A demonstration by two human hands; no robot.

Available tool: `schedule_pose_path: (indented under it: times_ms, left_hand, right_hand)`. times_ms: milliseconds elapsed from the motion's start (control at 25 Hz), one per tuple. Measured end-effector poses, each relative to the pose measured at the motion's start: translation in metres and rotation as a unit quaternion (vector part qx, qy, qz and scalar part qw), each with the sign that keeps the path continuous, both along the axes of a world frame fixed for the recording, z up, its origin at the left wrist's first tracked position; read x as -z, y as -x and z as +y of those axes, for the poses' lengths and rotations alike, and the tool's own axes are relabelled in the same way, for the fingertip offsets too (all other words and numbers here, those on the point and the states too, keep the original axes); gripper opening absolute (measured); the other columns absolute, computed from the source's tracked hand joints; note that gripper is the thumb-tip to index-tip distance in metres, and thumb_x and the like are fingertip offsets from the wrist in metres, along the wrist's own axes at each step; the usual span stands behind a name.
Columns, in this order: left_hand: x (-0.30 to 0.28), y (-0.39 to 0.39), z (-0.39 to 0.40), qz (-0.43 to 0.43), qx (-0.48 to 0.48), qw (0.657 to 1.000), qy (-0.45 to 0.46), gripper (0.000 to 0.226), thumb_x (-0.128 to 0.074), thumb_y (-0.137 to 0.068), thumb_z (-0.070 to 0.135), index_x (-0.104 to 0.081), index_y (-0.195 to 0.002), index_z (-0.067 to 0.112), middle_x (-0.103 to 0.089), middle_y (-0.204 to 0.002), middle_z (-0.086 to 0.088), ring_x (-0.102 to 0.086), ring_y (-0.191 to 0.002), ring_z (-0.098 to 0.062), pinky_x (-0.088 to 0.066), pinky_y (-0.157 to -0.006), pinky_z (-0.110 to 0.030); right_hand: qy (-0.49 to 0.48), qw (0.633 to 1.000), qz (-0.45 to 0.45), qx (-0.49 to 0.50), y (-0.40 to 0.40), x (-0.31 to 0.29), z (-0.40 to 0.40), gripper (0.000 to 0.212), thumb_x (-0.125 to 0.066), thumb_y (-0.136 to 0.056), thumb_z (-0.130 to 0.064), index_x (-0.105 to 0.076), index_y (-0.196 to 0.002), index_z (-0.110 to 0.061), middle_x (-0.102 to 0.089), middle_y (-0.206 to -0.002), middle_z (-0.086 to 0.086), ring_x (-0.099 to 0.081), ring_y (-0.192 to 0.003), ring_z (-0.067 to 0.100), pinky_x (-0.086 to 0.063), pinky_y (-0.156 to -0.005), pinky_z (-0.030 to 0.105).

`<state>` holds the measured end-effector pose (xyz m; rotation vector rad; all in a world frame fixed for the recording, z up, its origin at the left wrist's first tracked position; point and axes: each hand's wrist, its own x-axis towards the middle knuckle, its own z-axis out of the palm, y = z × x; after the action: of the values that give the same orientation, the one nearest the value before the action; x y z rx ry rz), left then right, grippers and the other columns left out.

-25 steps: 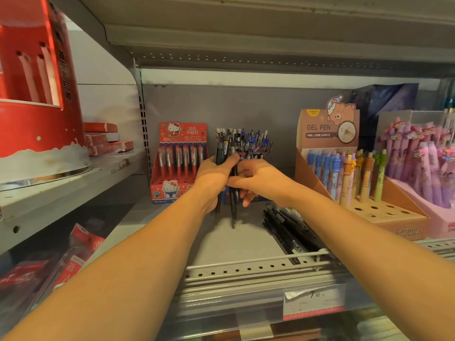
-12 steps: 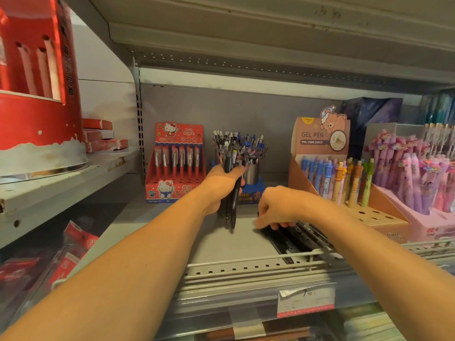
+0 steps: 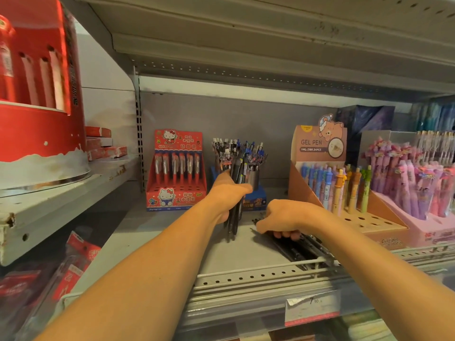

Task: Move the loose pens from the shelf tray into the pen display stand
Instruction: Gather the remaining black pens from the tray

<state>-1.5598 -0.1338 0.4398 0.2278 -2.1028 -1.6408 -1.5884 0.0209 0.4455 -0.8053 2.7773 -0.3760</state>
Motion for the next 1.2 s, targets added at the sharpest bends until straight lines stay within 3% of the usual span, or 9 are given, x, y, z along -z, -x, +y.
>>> schedule_pose_path:
  times_ms: [160, 360, 480, 560, 640, 720, 920, 1080, 1200]
  left_hand:
    - [0.006, 0.002, -0.002, 0.028, -0.039, 0.999, -0.021, 0.058, -0.068, -0.087, 0.005, -0.045, -0.141, 0.007, -0.066, -0.116, -0.021, -0.065, -0.106, -0.036, -0.053, -0.088, -0.046]
    - [0.017, -0.002, -0.003, 0.047, -0.035, 0.998, -0.033, 0.024, -0.075, -0.086, 0.009, -0.059, -0.098, 0.024, -0.063, -0.072, 0.002, -0.060, -0.063, -0.014, -0.049, -0.058, -0.027]
    - [0.023, -0.007, -0.005, 0.004, -0.009, 0.998, -0.060, 0.017, -0.073, -0.090, 0.014, -0.062, -0.103, 0.015, -0.065, -0.065, 0.000, -0.063, -0.056, -0.015, -0.058, -0.059, -0.029]
    - [0.024, -0.010, -0.003, -0.027, 0.006, 0.998, -0.050, 0.019, -0.070, -0.094, 0.021, -0.059, -0.106, 0.012, -0.062, -0.061, -0.001, -0.060, -0.053, -0.015, -0.056, -0.055, -0.028]
    - [0.018, -0.016, 0.003, -0.019, -0.008, 0.999, -0.025, 0.020, -0.068, -0.095, 0.029, -0.057, -0.099, 0.012, -0.056, -0.061, -0.001, -0.052, -0.047, -0.011, -0.049, -0.048, -0.024]
    - [0.007, -0.027, 0.007, 0.018, -0.039, 0.999, -0.025, 0.028, -0.066, -0.096, 0.036, -0.055, -0.089, 0.011, -0.053, -0.059, -0.001, -0.048, -0.044, -0.011, -0.044, -0.044, -0.023]
    - [-0.022, -0.092, 0.010, 0.150, -0.071, 0.986, -0.038, 0.026, -0.062, -0.097, 0.038, -0.060, -0.090, 0.013, -0.054, -0.058, 0.004, -0.047, -0.047, -0.011, -0.041, -0.044, -0.023]
    - [-0.051, -0.169, 0.002, 0.215, -0.122, 0.969, 0.000, 0.025, -0.064, -0.097, 0.039, -0.061, -0.093, 0.014, -0.057, -0.057, 0.006, -0.047, -0.044, -0.009, -0.041, -0.043, -0.022]
    - [-0.074, -0.248, -0.017, 0.260, -0.133, 0.956, 0.021, 0.023, -0.064, -0.097, 0.037, -0.060, -0.087, 0.017, -0.060, -0.061, 0.002, -0.049, -0.046, -0.011, -0.042, -0.045, -0.025]
  right_hand:
    - [0.212, 0.976, -0.004, 0.039, 0.007, 0.005, 0.009, 0.025, -0.054, -0.099, -0.026, -0.055, -0.087, -0.004, -0.058, -0.057, 0.009, -0.052, -0.035, 0.016, -0.046, -0.039, 0.022]
    - [0.415, 0.909, -0.023, 0.003, 0.010, 0.007, 0.006, 0.007, -0.040, -0.104, -0.014, -0.044, -0.100, -0.010, -0.072, -0.079, 0.020, -0.063, -0.044, 0.029, -0.054, -0.042, 0.034]
    - [0.418, 0.908, 0.027, -0.029, 0.012, 0.006, 0.002, 0.004, -0.043, -0.104, -0.012, -0.042, -0.107, -0.009, -0.071, -0.085, 0.021, -0.067, -0.048, 0.027, -0.057, -0.045, 0.034]
    - [0.397, 0.913, 0.073, -0.052, 0.013, 0.008, 0.001, 0.005, -0.051, -0.101, -0.010, -0.049, -0.097, -0.008, -0.070, -0.078, 0.017, -0.066, -0.044, 0.018, -0.056, -0.044, 0.030]
    - [0.388, 0.911, 0.116, -0.075, 0.012, 0.008, 0.001, 0.013, -0.057, -0.098, -0.014, -0.060, -0.092, -0.004, -0.071, -0.079, 0.016, -0.069, -0.056, 0.022, -0.061, -0.056, 0.038]
    - [0.399, 0.903, 0.133, -0.087, 0.008, 0.005, 0.002, 0.020, -0.058, -0.098, -0.019, -0.065, -0.092, -0.001, -0.073, -0.082, 0.014, -0.070, -0.069, 0.031, -0.062, -0.064, 0.047]
    - [0.464, 0.872, 0.091, -0.127, -0.018, -0.014, -0.005, 0.025, -0.052, -0.103, -0.022, -0.050, -0.080, -0.013, -0.073, -0.074, 0.008, -0.069, -0.052, 0.024, -0.059, -0.046, 0.033]
    - [0.506, 0.828, 0.097, -0.221, -0.077, -0.051, -0.028, 0.012, -0.056, -0.102, -0.013, -0.055, -0.090, -0.017, -0.074, -0.081, 0.010, -0.070, -0.056, 0.026, -0.061, -0.057, 0.040]
    - [0.513, 0.799, 0.134, -0.283, -0.153, -0.082, -0.063, 0.002, -0.061, -0.100, -0.017, -0.060, -0.098, -0.018, -0.074, -0.076, 0.003, -0.068, -0.054, 0.019, -0.058, -0.054, 0.032]
